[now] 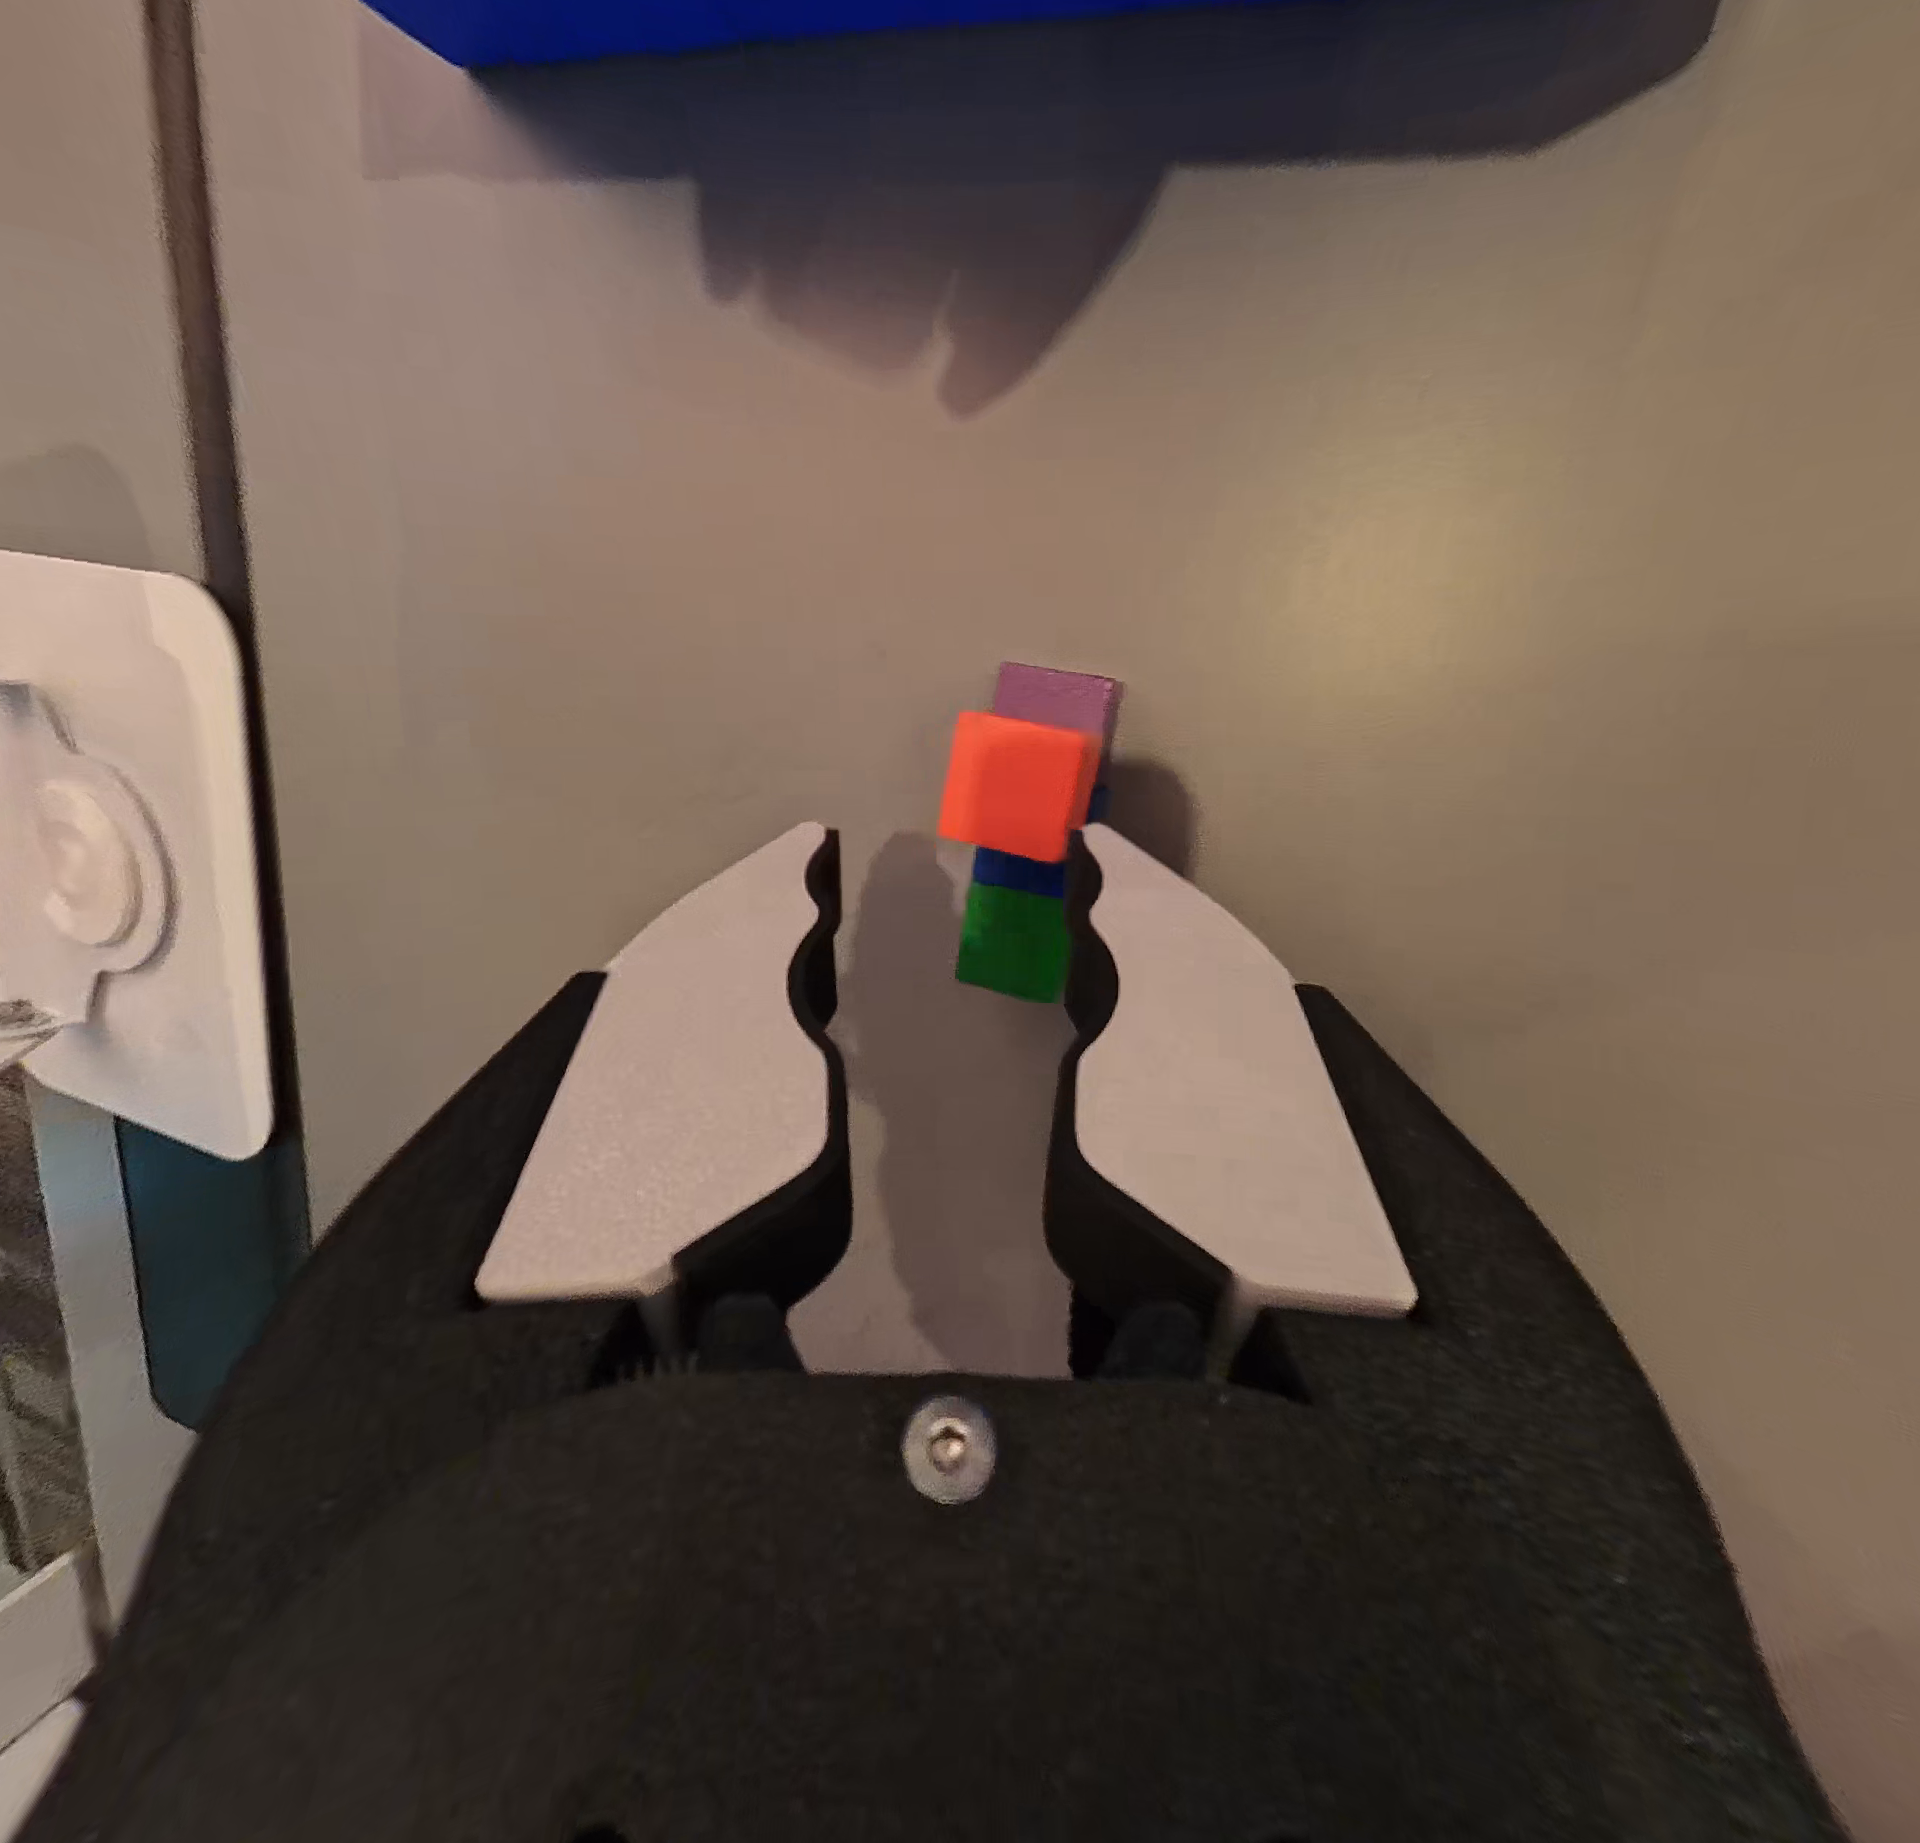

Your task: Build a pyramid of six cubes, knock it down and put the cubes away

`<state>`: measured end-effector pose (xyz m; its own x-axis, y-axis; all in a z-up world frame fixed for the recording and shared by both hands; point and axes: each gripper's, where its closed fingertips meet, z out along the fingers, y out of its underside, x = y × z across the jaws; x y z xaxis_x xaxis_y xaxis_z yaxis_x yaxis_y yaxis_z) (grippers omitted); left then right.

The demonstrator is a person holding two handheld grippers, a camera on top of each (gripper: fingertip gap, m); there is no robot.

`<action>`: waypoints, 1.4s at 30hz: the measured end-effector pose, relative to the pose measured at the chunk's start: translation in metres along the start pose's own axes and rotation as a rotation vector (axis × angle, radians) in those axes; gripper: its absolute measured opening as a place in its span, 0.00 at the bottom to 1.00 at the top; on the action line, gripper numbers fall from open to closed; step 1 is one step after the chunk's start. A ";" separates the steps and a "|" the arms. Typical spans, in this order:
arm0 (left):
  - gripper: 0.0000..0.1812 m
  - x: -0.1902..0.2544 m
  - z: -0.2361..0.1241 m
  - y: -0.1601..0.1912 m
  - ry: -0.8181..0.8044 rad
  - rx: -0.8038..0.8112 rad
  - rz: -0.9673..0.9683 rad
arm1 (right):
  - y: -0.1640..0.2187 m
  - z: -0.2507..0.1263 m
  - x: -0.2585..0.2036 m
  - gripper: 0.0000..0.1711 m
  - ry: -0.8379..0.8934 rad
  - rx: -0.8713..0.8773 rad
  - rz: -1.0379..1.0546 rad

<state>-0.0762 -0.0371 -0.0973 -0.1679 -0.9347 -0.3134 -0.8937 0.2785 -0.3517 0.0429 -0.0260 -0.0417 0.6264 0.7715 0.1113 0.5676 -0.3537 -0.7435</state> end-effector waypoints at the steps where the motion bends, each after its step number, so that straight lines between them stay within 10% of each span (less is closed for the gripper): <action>1: 0.23 -0.007 -0.009 -0.001 -0.018 0.030 -0.022 | 0.000 0.000 0.000 0.37 0.000 0.002 0.000; 7: 0.24 -0.084 -0.116 0.027 -0.280 0.266 -0.247 | -0.004 -0.005 0.001 0.37 0.006 0.028 -0.001; 13: 0.34 -0.145 -0.191 0.151 -0.524 0.309 -0.596 | -0.006 -0.008 0.001 0.37 0.006 0.050 0.003; 21: 0.31 -0.136 -0.123 0.341 -0.439 -0.353 -0.817 | -0.003 -0.006 0.001 0.37 0.005 0.037 0.009; 42: 0.26 -0.122 -0.057 0.388 -0.234 -0.534 -0.850 | 0.006 0.003 0.000 0.37 -0.013 -0.006 0.017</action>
<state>-0.4260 0.1728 -0.1452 0.6400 -0.6947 -0.3283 -0.7574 -0.6422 -0.1178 0.0449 -0.0262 -0.0479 0.6288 0.7724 0.0898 0.5603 -0.3700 -0.7411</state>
